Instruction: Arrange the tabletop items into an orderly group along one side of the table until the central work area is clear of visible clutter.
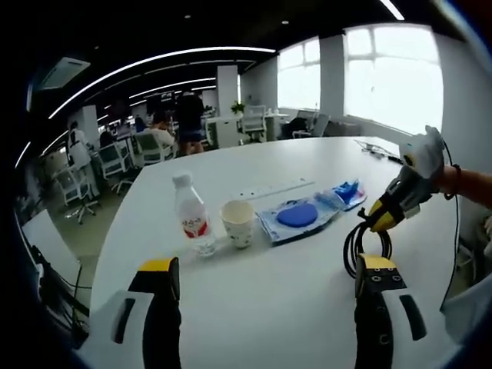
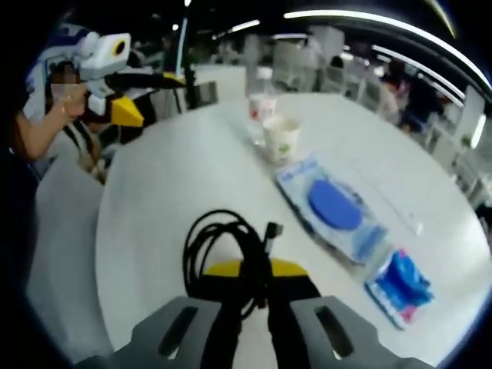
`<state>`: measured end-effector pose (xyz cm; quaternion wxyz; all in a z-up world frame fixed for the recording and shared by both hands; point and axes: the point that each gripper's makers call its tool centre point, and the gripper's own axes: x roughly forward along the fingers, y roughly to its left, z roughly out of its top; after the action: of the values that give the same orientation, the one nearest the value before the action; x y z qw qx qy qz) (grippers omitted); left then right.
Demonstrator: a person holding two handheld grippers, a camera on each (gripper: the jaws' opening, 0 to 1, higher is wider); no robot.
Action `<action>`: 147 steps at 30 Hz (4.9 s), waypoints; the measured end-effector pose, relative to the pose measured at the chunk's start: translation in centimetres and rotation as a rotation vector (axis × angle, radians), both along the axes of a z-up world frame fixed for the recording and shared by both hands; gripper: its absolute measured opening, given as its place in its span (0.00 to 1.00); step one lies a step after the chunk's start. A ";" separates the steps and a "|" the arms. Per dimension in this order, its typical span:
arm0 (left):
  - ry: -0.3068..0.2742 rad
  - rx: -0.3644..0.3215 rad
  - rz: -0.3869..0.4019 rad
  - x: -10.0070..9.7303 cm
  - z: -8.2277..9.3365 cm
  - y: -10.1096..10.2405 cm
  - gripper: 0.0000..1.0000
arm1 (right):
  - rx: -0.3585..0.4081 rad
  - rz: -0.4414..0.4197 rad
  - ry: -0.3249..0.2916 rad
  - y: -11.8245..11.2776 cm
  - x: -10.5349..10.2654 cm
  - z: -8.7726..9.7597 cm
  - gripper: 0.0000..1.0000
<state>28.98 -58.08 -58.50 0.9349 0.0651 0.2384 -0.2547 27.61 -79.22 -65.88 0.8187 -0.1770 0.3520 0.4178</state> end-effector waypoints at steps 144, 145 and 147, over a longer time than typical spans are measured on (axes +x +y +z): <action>0.084 -0.092 -0.026 -3.4 -1.3 1.8 1.00 | 0.228 -0.480 0.025 -5.9 2.7 2.3 0.91; 0.087 -0.093 -0.027 -3.5 -1.2 1.7 1.00 | 0.234 -0.484 0.020 -5.9 2.5 2.7 0.91; 0.091 -0.088 -0.032 -3.7 -1.2 1.7 1.00 | 0.244 -0.489 0.004 -6.0 2.2 3.2 0.92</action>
<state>25.29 -56.35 -59.75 0.9208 0.0162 0.2681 -0.2826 29.78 -85.20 -62.71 0.9098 0.0138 0.3328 0.2475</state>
